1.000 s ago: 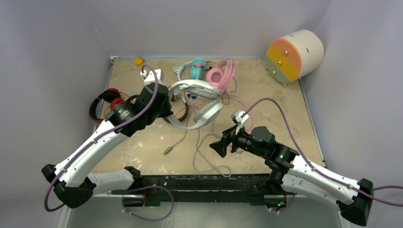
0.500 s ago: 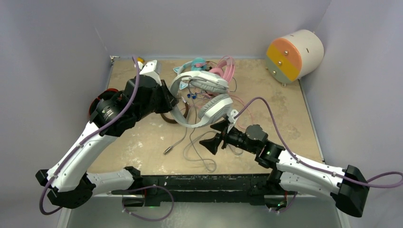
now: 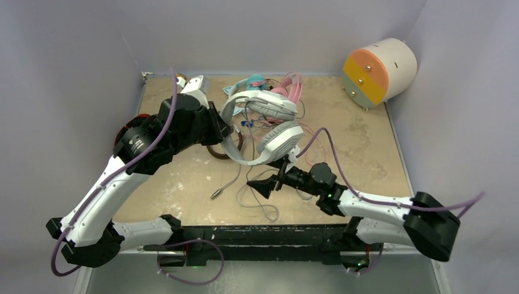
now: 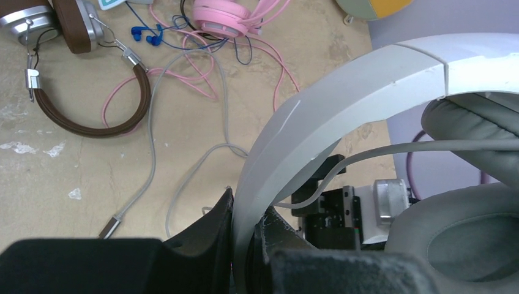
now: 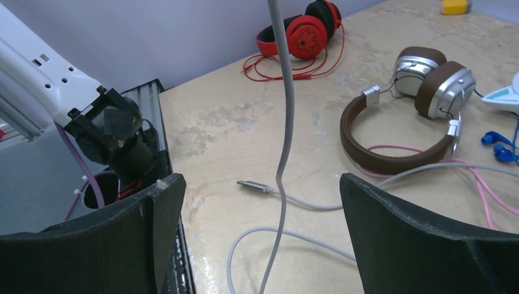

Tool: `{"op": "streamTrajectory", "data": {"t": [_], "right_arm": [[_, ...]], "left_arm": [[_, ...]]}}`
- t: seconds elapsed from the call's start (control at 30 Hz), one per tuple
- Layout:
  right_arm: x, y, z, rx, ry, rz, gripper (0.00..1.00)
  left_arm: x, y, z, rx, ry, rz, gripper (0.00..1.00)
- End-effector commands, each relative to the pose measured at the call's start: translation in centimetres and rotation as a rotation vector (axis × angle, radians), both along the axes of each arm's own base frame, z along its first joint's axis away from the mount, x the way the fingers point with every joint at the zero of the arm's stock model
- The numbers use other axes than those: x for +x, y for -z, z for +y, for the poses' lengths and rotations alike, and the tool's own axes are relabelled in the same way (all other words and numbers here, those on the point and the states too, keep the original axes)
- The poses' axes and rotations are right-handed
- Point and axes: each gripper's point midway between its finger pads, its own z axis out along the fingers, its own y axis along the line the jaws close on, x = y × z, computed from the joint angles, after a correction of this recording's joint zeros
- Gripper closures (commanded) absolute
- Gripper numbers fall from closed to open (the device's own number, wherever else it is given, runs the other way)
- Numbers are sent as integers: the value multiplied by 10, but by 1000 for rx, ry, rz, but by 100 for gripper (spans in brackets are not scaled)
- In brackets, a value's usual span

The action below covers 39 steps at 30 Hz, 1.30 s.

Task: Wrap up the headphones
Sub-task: Wrap the headphones cable around the headphones.

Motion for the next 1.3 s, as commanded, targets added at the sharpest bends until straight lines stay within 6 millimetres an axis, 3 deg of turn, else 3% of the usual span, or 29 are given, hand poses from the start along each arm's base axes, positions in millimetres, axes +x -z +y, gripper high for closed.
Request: {"op": "streamTrajectory", "data": {"t": [0.0, 0.17, 0.33, 0.53, 0.6, 0.7, 0.8, 0.9, 1.1, 1.27], "right_arm": [[3, -39, 17, 167, -40, -130, 1], [16, -29, 40, 226, -51, -111, 1], [28, 12, 56, 199, -40, -15, 1], [14, 45, 65, 170, -125, 89, 13], [5, 46, 68, 171, -166, 103, 25], [-10, 44, 70, 149, -206, 100, 58], [-25, 34, 63, 141, -208, 65, 83], [-37, 24, 51, 129, -208, 50, 100], [-60, 7, 37, 50, -241, 65, 100], [-80, 7, 29, 0, -264, 93, 100]], "left_arm": [[4, -52, -8, -169, -17, -81, 100], [2, -58, -6, -184, -27, -81, 100], [0, -61, -5, -199, -23, -81, 100], [3, -67, -3, -202, -45, -97, 100], [6, -67, -6, -201, -45, -95, 100], [11, -66, -10, -195, -45, -92, 100], [18, -63, -8, -174, -75, -102, 100], [30, -57, -3, -125, -125, -115, 100], [66, -36, 22, 13, -298, -133, 100], [96, -31, 47, 84, -435, -148, 100]]}}
